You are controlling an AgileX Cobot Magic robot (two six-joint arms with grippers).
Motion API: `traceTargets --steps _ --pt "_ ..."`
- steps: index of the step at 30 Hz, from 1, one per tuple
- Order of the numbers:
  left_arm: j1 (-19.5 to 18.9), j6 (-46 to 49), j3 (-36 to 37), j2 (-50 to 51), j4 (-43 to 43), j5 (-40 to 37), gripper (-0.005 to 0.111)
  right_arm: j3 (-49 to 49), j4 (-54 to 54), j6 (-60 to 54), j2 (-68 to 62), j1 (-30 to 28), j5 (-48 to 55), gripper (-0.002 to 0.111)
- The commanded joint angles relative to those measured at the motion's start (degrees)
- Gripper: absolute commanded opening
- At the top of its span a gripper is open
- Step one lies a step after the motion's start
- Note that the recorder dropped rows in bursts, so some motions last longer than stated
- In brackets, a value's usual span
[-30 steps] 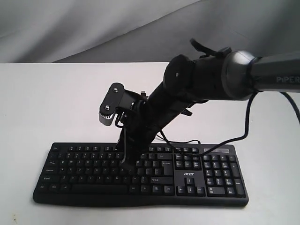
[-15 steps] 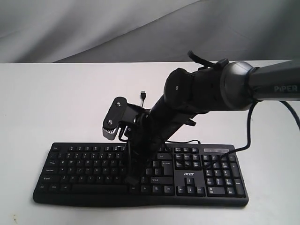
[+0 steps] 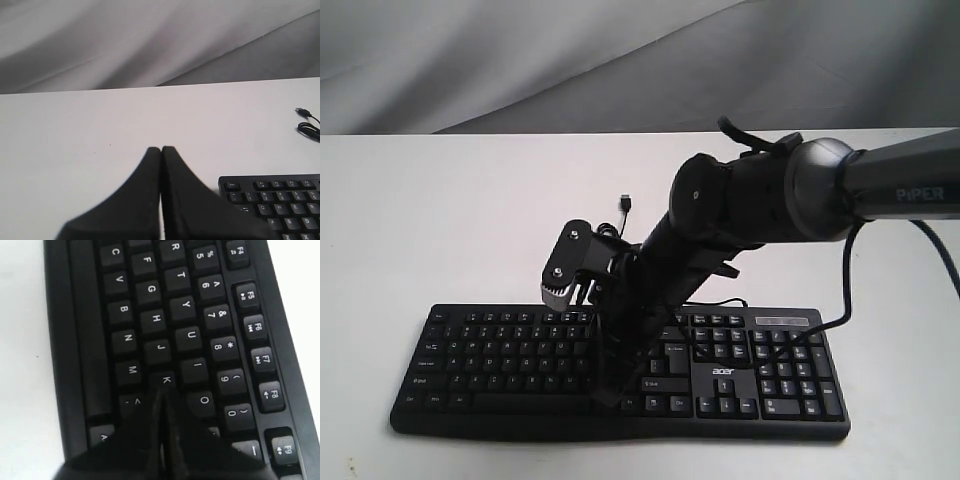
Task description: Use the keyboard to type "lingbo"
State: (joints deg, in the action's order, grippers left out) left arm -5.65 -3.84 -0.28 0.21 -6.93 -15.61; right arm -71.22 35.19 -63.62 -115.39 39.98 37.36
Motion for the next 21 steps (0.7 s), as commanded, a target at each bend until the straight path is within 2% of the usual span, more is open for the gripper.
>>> traceTargets --steps 1,21 --pt "-0.1 -0.1 0.3 -0.2 0.2 0.3 0.001 0.1 0.2 -1.0 -1.0 0.2 -1.1 0.000" --pt "-0.1 -0.1 0.3 -0.2 0.2 0.3 0.001 -0.2 -0.1 -1.0 -1.0 0.6 -0.8 0.000"
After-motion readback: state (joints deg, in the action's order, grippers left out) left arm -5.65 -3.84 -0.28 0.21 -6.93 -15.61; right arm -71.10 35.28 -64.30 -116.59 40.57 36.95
